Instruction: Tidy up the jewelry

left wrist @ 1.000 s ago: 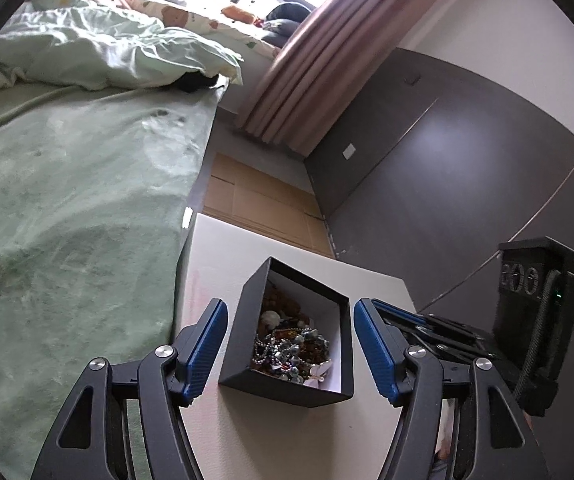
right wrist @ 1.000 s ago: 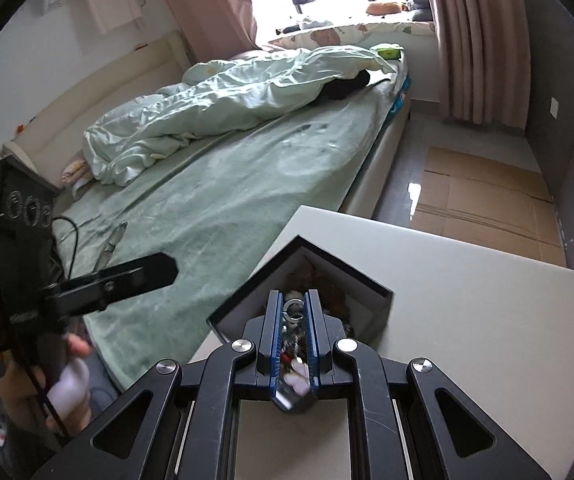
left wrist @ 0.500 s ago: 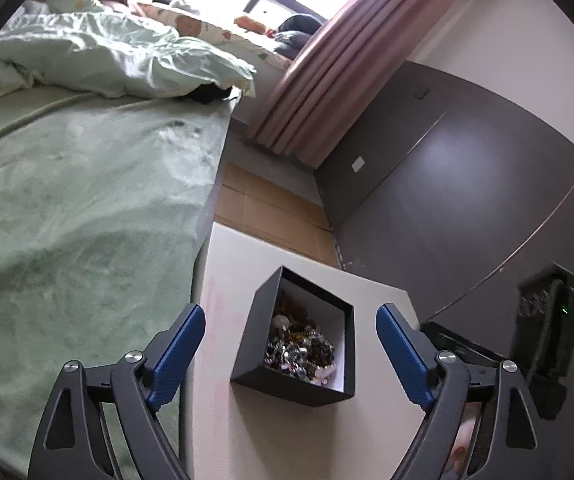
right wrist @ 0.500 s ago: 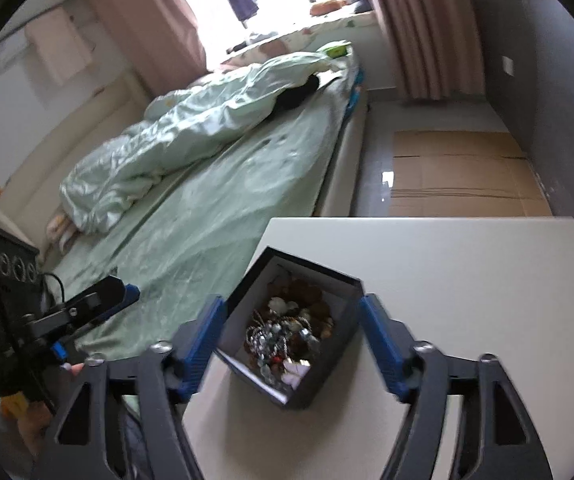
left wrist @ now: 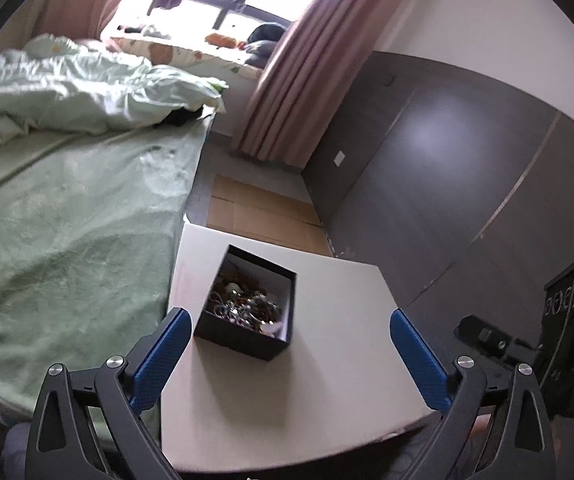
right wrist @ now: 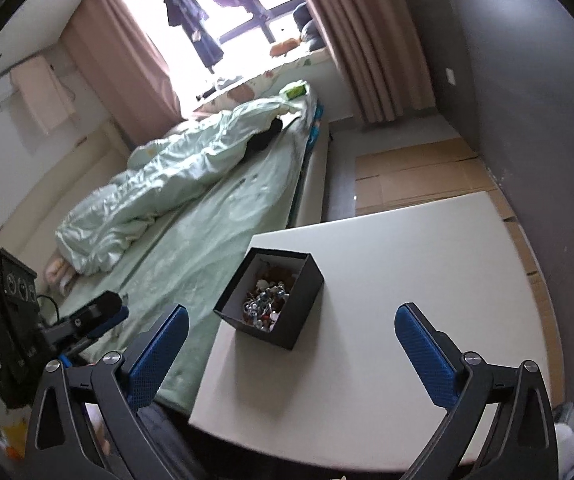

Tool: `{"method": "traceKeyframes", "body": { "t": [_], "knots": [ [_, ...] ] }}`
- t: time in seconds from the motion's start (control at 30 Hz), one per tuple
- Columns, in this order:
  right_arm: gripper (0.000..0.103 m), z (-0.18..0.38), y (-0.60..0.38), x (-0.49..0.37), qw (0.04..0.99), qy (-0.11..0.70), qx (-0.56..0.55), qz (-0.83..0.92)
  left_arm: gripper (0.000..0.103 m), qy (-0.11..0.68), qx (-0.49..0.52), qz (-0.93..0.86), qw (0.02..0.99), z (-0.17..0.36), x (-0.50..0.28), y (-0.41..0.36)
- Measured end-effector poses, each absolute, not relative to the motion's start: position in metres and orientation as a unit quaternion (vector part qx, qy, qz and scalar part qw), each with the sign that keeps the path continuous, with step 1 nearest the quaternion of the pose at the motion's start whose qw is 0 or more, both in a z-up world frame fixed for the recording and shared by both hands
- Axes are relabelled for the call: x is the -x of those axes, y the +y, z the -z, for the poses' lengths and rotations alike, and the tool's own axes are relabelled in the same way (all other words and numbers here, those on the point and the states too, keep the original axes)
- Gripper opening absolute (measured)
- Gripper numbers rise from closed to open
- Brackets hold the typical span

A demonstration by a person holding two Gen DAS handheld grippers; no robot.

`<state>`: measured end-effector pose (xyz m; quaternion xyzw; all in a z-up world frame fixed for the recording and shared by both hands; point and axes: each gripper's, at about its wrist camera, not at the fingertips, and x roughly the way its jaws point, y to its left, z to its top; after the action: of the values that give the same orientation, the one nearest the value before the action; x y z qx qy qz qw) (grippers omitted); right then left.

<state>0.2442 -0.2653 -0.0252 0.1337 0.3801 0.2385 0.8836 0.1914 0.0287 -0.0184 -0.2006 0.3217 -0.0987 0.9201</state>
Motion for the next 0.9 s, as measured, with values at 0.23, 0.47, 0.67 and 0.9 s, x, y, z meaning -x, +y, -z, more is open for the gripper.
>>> {"method": "traceKeyframes", "body": {
  "t": [0.23,0.47,0.67,0.9],
  "knots": [
    [0.103,0.001,-0.287,-0.198,0.897,0.359,-0.127,-0.223,0.103,0.31,0.153,0.107,0.932,-0.011,-0.147,0.003],
    [0.103,-0.02,-0.289,-0.15,0.907,0.341,-0.096,-0.227,0.103,0.292,0.123,0.104,0.943,-0.029,-0.105,-0.009],
    [0.103,-0.031,-0.291,-0.116,0.914,0.332,-0.075,-0.222,0.103,0.286,0.105,0.098,0.947,-0.038,-0.075,-0.015],
    [0.103,-0.038,-0.296,-0.082,0.918,0.321,-0.064,-0.225,0.103,0.272,0.09,0.098,0.953,-0.047,-0.036,-0.021]
  ]
}}
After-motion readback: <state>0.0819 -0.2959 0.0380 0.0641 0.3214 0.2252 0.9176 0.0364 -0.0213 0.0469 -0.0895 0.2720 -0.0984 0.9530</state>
